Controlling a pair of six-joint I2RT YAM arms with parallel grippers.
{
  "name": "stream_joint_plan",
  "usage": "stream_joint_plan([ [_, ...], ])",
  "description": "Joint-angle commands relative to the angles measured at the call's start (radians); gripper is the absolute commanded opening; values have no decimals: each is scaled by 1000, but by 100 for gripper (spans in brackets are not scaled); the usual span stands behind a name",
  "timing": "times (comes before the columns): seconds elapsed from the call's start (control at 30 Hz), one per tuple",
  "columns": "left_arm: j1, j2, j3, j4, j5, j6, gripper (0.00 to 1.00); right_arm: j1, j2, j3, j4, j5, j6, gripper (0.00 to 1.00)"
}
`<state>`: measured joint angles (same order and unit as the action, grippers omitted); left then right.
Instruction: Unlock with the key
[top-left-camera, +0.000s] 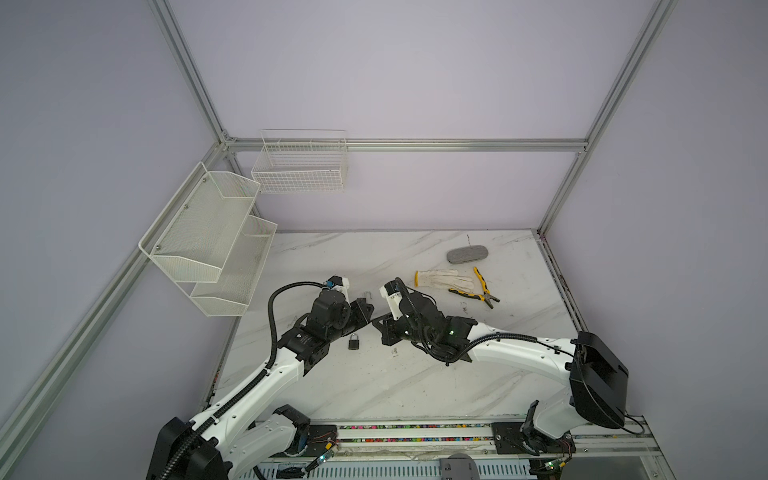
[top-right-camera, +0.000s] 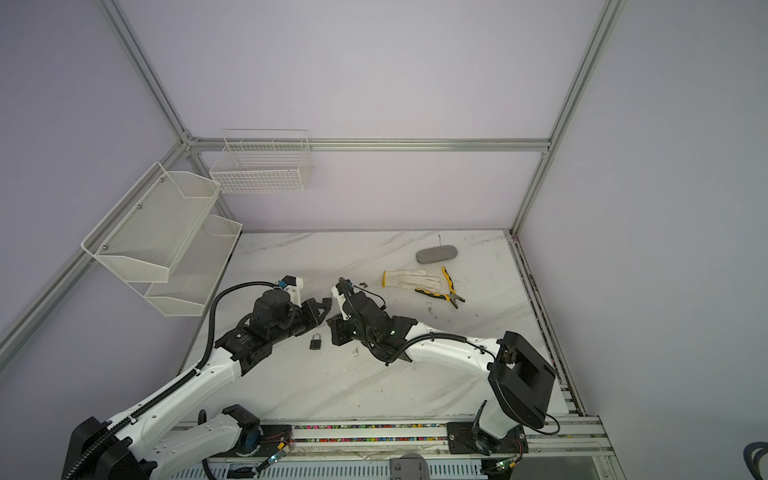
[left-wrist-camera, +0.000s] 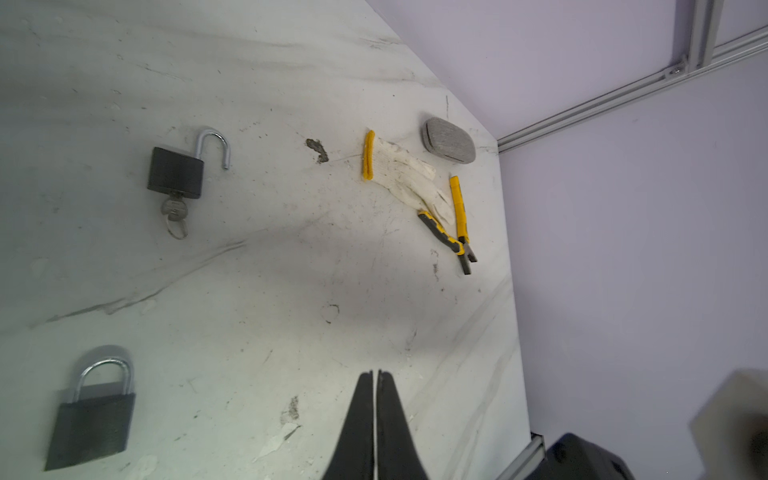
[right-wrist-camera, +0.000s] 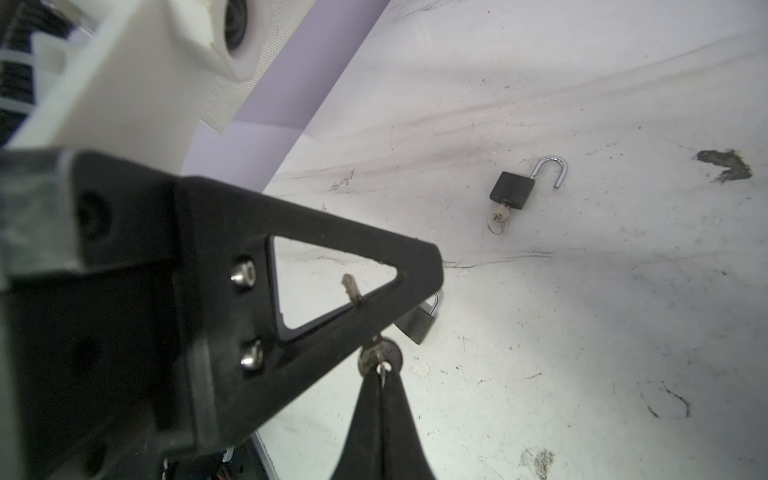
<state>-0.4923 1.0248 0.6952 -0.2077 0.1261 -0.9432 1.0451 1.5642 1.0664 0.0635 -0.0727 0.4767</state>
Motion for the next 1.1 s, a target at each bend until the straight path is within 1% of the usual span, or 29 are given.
stream_joint_plan([
  [0.0,-3,-6,-33,30,1,21,0,-2,9,27,12,2,-4,0],
  [0.07,-3,-6,-30,31,-3,27,0,-2,6,32,3,9,2,0],
  [0.1,-3,-6,-27,32,-7,35,0,-2,0,32,3,10,1,2],
  [0.2,-2,-9,-15,47,-15,86,0,-9,-23,17,4,18,8,27],
  [0.33,0,-14,16,74,-35,224,0,-64,-87,-16,24,-63,16,41],
  [0.4,2,-10,30,116,-13,313,0,-99,-122,-33,41,-140,-7,45],
  [0.47,3,-2,39,160,24,383,0,-138,-142,-44,61,-229,-19,45],
  [0.5,7,3,46,187,46,409,0,-164,-154,-53,82,-280,-4,46],
  [0.57,9,16,50,240,87,446,0,-220,-168,-85,149,-400,25,51],
  [0.6,10,22,54,263,102,458,0,-246,-171,-101,184,-465,45,51],
  [0.67,14,34,61,312,136,468,0,-290,-175,-125,238,-547,70,51],
  [0.77,20,48,74,370,201,489,0,-344,-181,-158,293,-622,91,51],
  [0.83,23,54,79,399,225,500,0,-375,-185,-186,345,-677,112,51],
  [0.93,25,64,90,441,265,502,0,-384,-173,-204,413,-727,133,50],
  [1.0,27,75,102,464,302,502,0,-384,-154,-227,495,-763,170,48],
  [1.07,26,85,113,479,338,504,0,-384,-143,-238,523,-763,165,47],
])
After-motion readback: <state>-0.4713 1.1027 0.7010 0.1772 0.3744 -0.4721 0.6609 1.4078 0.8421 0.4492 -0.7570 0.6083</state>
